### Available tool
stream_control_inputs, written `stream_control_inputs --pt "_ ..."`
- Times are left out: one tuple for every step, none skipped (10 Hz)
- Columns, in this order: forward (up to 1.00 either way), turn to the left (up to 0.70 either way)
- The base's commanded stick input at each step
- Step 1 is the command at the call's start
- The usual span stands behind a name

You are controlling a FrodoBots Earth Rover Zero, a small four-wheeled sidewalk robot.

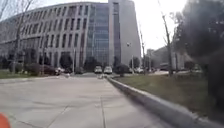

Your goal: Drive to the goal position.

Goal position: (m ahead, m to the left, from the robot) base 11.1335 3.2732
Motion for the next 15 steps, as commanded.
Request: stream_control_inputs --pt "0.7 0.0" --pt "0.7 0.0" --pt "0.7 0.0" --pt "0.7 0.0" --pt "0.7 0.0" --pt "0.7 0.04" --pt "0.7 0.21" --pt "0.7 0.33" --pt "0.7 0.35" --pt "0.7 0.35" --pt "0.7 0.35" --pt "0.7 0.35" --pt "0.7 0.1" --pt "0.7 0.0" --pt "0.7 0.0"
